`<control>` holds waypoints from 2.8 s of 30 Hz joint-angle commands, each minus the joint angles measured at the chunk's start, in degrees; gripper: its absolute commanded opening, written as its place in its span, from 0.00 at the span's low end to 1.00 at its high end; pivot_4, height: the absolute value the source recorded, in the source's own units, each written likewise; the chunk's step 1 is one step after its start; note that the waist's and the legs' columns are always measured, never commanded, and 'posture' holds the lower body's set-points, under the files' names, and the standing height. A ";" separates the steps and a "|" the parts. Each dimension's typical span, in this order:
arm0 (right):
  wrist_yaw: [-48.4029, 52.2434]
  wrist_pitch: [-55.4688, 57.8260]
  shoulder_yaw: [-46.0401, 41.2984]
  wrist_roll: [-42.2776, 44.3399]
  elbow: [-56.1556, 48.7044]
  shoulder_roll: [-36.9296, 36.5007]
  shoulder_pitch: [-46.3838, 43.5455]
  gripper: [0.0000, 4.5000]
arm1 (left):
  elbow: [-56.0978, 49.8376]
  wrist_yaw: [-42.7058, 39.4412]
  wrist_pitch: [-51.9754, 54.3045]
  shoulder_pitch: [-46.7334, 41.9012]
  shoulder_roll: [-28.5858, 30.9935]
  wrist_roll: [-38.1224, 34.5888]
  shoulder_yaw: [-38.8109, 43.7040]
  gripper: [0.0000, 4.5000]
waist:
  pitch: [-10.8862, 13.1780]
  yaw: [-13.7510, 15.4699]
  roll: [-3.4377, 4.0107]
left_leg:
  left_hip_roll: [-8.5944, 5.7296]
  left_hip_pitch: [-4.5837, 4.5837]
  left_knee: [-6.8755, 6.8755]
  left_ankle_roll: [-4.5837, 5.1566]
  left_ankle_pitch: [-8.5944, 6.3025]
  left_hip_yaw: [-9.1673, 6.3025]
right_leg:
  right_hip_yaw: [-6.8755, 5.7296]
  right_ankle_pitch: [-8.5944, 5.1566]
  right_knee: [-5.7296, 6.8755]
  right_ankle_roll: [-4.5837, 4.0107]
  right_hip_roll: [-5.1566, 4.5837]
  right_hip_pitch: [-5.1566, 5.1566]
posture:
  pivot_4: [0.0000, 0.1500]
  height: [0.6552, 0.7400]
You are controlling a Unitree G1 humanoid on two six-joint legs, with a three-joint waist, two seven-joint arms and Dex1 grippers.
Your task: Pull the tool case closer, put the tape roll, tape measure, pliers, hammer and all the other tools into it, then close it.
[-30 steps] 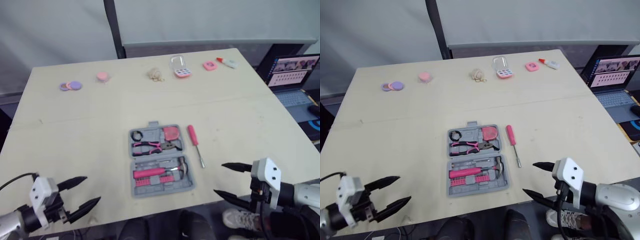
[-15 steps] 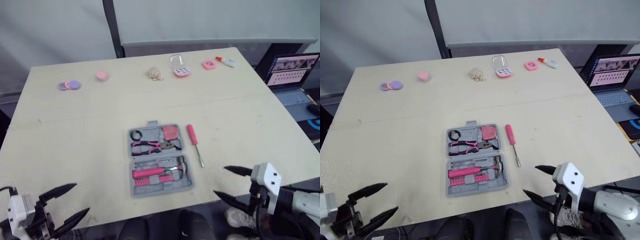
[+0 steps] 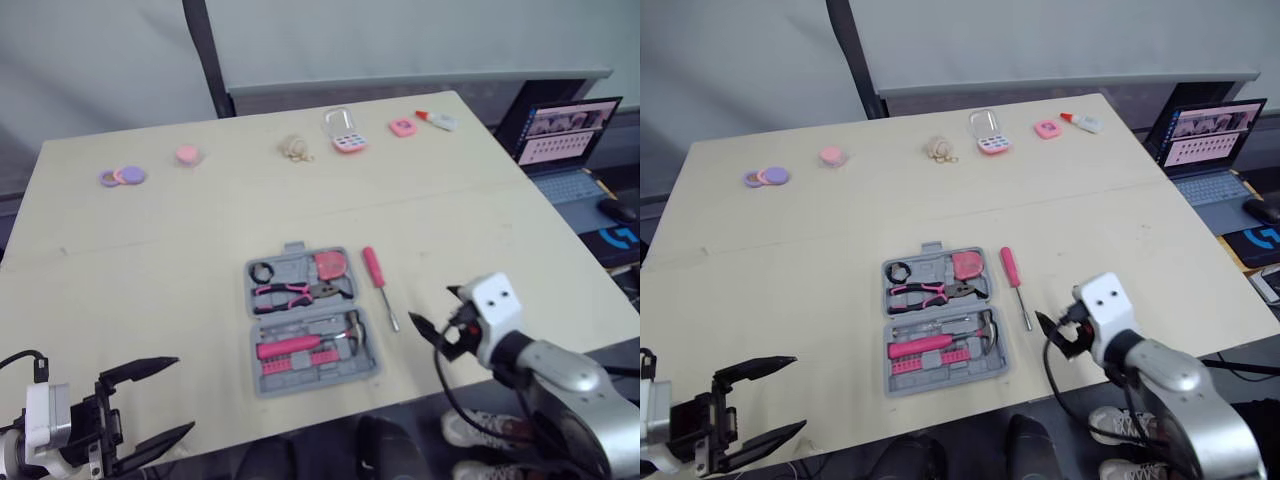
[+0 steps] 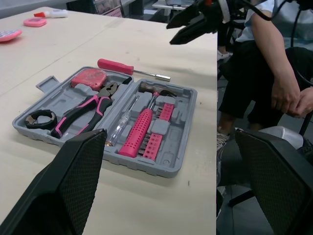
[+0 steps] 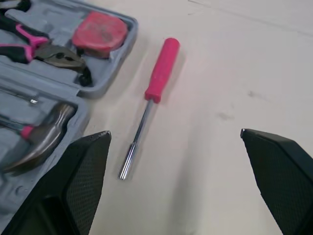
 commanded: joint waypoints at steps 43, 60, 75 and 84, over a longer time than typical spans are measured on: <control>-14.63 9.77 8.26 -12.21 40.63 26.73 -32.95 1.00 | -5.96 7.46 -1.74 4.83 -0.98 1.44 1.29 0.99 | -0.01 -2.17 0.00 | 0.09 -0.19 -0.20 -0.17 0.09 1.19 | 0.00 -0.16 0.99 -0.27 0.04 -0.81 | 1.00 0.87; -12.70 12.19 9.14 -13.02 38.68 25.21 -33.76 0.09 | -5.69 7.49 -0.60 5.40 -0.41 0.93 0.15 1.00 | -0.02 -3.06 0.00 | 0.12 -0.10 -0.21 -0.17 0.09 1.20 | 0.21 -0.16 1.12 -0.27 0.03 -0.93 | 1.00 0.87; 13.49 35.50 31.08 14.49 4.61 -11.14 -43.25 0.09 | 5.42 -2.48 2.72 -0.08 7.11 -0.64 1.75 1.00 | 0.02 -2.76 -0.01 | 0.11 -0.20 -0.21 -0.09 0.03 1.07 | 0.24 -0.14 1.02 -0.25 -0.09 -1.09 | 1.00 0.87; 18.31 35.50 42.51 25.87 6.32 -10.67 -57.72 0.09 | 13.45 -7.10 1.51 -7.38 9.48 2.05 -1.39 1.00 | -0.01 -2.94 -0.14 | 0.13 -0.15 -0.23 -0.15 0.00 1.14 | 0.17 -0.14 1.08 -0.24 -0.07 -1.15 | 1.00 0.87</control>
